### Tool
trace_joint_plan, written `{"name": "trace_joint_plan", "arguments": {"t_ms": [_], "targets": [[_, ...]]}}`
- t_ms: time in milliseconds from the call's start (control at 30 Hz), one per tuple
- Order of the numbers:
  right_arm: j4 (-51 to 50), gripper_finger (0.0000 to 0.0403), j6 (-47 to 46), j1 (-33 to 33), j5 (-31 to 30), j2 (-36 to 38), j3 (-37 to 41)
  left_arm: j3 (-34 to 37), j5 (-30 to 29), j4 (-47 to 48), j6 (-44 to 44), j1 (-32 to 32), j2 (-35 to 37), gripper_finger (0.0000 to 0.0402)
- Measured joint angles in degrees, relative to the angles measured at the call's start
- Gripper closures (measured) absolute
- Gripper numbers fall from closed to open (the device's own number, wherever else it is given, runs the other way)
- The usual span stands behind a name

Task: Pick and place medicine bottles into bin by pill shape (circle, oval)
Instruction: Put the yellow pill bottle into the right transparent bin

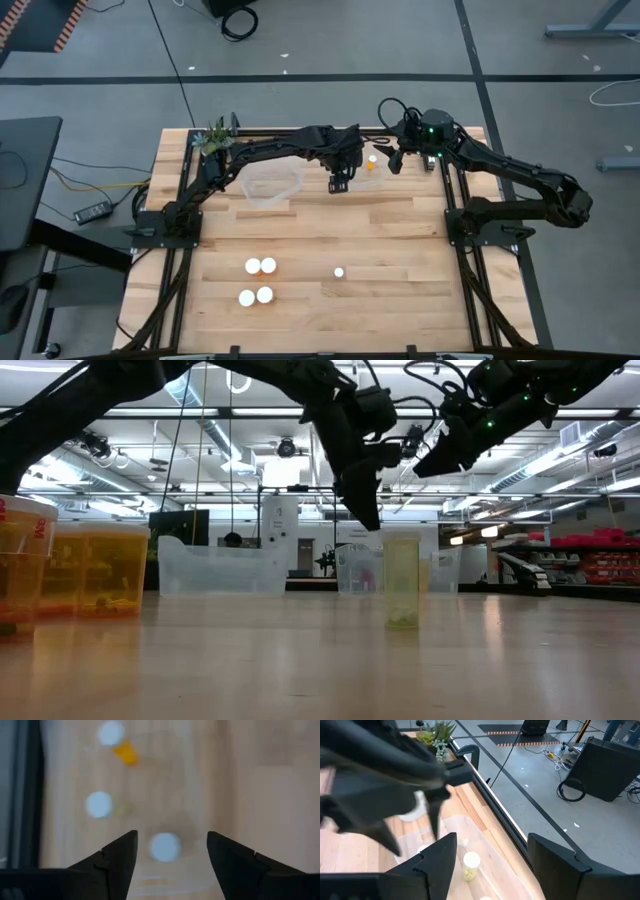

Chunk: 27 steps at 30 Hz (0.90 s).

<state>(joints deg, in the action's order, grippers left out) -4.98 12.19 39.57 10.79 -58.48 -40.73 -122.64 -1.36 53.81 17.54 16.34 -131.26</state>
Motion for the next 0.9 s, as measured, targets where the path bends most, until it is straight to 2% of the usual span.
{"name": "trace_joint_plan", "arguments": {"t_ms": [167, 267, 500, 700, 900], "targets": [[-1.1, 0.0152, 1.1, 0.15, -0.08, 0.0, 0.0, -0.95, 10.06, 2.36, 1.76, -3.46, 0.06, 0.0169], [-1.14, 0.0152, 3.15, 0.95, -0.72, 0.0, 0.0, -0.95, 12.87, 4.18, 3.66, -5.83, 0.04, 0.0181], [-2.19, 0.0152, 4.94, 5.5, -0.88, 0.0, 0.0, -0.69, 12.94, 8.64, 0.46, -10.97, 0.04, 0.0191], [-2.42, 0.0152, 4.48, 8.85, 0.83, 0.02, 0.0, -0.69, 12.72, 9.85, -6.28, -16.64, 0.02, 0.0175], [-3.48, 0.0152, 5.34, 9.42, 4.64, 0.02, 0.0, -0.69, 1.5, 12.56, -16.75, -22.55, 0.02, 0.0137]]}}
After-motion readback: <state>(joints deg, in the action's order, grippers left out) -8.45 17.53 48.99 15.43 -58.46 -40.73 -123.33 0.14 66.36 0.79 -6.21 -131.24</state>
